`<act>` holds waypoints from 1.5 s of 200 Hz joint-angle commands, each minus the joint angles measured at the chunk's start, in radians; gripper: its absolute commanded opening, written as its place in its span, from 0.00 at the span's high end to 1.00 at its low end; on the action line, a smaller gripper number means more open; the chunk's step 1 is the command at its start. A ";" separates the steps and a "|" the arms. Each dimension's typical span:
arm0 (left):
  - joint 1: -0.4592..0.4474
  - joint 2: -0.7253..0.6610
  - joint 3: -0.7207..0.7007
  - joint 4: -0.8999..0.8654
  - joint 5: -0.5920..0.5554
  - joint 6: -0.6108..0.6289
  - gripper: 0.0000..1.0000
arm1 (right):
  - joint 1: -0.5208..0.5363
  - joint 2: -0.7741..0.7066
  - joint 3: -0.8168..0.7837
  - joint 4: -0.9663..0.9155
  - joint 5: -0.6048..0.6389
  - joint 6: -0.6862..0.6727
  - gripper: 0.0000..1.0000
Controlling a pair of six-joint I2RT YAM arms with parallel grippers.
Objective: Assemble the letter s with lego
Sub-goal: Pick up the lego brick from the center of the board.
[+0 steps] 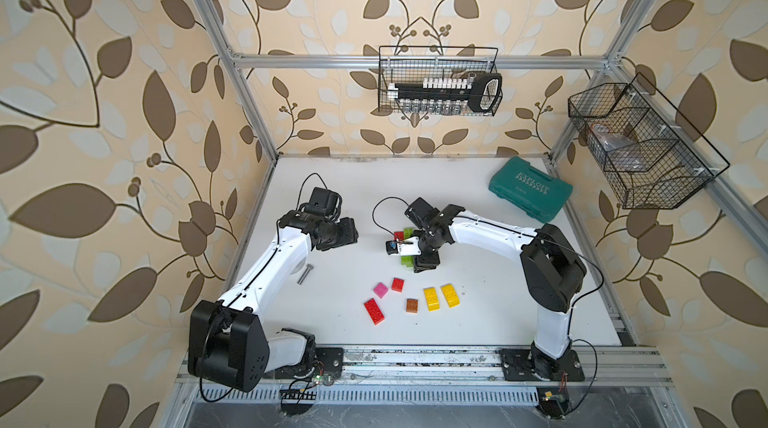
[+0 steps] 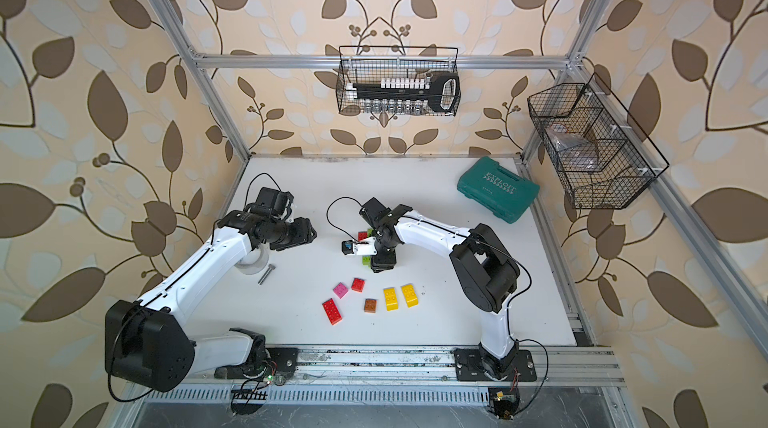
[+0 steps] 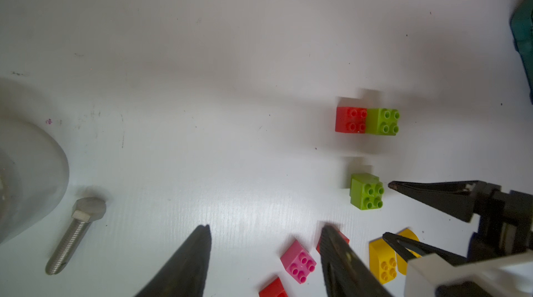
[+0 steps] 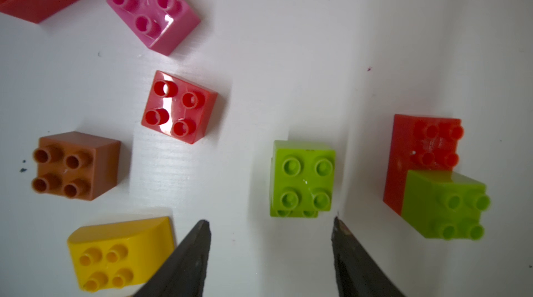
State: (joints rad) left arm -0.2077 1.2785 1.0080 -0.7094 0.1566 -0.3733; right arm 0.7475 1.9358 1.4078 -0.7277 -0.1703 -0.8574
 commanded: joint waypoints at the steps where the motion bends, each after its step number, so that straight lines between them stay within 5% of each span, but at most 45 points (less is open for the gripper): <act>1: 0.013 0.000 -0.006 0.008 0.012 0.013 0.37 | -0.001 0.034 0.012 0.027 -0.035 0.003 0.37; 242: 0.013 -0.004 -0.003 0.002 -0.007 0.014 0.37 | -0.030 0.083 -0.027 0.109 -0.062 0.054 0.68; 300: 0.012 -0.003 -0.002 0.002 -0.009 0.013 0.37 | -0.030 0.068 -0.035 0.111 -0.069 0.057 0.64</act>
State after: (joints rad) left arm -0.2077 1.2785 1.0080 -0.7094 0.1532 -0.3729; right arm 0.7197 2.0201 1.3956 -0.6163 -0.2115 -0.8112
